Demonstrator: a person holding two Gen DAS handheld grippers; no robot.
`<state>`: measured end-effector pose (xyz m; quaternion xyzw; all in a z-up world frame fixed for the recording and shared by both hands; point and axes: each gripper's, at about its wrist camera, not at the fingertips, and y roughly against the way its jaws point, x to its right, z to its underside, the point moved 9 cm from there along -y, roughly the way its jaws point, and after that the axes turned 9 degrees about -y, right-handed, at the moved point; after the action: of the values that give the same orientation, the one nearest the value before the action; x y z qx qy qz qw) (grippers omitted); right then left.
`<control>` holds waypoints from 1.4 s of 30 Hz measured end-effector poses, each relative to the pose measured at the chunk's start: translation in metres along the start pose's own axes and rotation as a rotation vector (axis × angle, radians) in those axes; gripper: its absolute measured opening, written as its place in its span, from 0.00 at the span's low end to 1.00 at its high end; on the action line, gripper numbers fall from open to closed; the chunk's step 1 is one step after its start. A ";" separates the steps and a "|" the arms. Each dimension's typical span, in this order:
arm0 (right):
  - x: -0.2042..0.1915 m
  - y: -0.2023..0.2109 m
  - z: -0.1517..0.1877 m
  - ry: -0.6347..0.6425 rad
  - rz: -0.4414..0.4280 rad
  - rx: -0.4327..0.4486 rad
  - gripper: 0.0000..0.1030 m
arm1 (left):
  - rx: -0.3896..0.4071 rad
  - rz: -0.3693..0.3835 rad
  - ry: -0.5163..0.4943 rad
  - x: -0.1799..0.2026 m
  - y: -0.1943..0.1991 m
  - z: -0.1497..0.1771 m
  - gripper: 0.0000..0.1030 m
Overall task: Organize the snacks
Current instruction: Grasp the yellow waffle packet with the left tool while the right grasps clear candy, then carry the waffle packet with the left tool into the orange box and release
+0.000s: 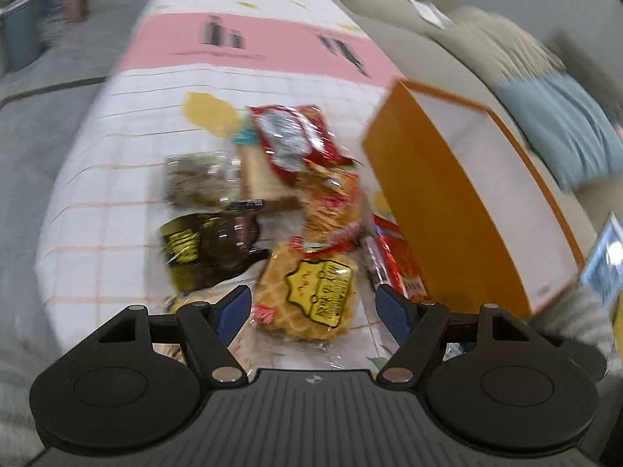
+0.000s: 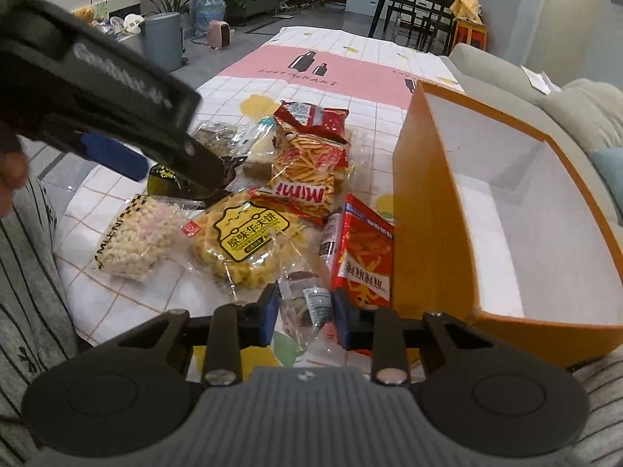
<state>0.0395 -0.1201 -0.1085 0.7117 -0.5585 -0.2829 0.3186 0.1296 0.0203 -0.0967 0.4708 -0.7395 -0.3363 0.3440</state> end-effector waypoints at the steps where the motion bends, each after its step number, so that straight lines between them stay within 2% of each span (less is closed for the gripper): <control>1: 0.002 0.001 0.000 -0.013 -0.006 -0.002 0.28 | -0.016 0.010 -0.036 0.004 -0.006 -0.002 0.83; 4: 0.006 0.001 -0.001 -0.042 -0.021 -0.008 0.28 | -0.080 0.015 -0.117 0.013 -0.021 -0.002 0.83; 7: 0.008 0.000 -0.001 -0.055 -0.030 -0.015 0.28 | -0.118 0.014 -0.136 0.015 -0.034 -0.002 0.83; 10: 0.009 -0.001 0.000 -0.059 -0.034 -0.024 0.28 | -0.148 -0.006 -0.201 0.020 -0.047 -0.002 0.83; 13: 0.011 -0.002 0.001 -0.073 -0.035 -0.034 0.28 | -0.195 0.004 -0.268 0.024 -0.062 0.001 0.85; 16: 0.013 -0.004 0.003 -0.080 -0.038 -0.044 0.28 | -0.241 -0.054 -0.331 0.021 -0.078 0.004 0.87; 17: 0.013 -0.005 0.003 -0.078 -0.033 -0.047 0.28 | -0.242 -0.085 -0.348 0.018 -0.083 0.004 0.93; 18: 0.013 -0.005 0.003 -0.076 -0.028 -0.047 0.28 | -0.249 -0.082 -0.348 0.016 -0.087 0.004 0.97; 22: 0.015 -0.006 0.002 -0.084 -0.025 -0.043 0.27 | -0.296 -0.035 -0.283 0.010 -0.103 0.007 1.00; 25: 0.015 -0.008 0.002 -0.091 -0.026 -0.049 0.27 | -0.264 -0.042 -0.312 0.008 -0.104 0.005 1.00; 27: 0.015 -0.008 0.002 -0.091 -0.027 -0.048 0.27 | -0.248 -0.030 -0.296 0.008 -0.100 0.005 0.93; 33: 0.015 -0.003 0.002 -0.090 -0.030 -0.034 0.27 | -0.216 -0.016 -0.265 0.011 -0.082 0.006 0.88; 37: 0.017 0.003 -0.001 -0.092 -0.036 -0.008 0.27 | -0.164 0.022 -0.260 0.013 -0.056 0.004 0.88; 42: 0.020 0.016 -0.010 -0.105 -0.050 0.050 0.27 | -0.082 0.106 -0.167 0.011 -0.026 -0.005 0.88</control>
<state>0.0422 -0.1407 -0.0909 0.7173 -0.5634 -0.3136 0.2640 0.1425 0.0004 -0.1130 0.3868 -0.7751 -0.3856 0.3176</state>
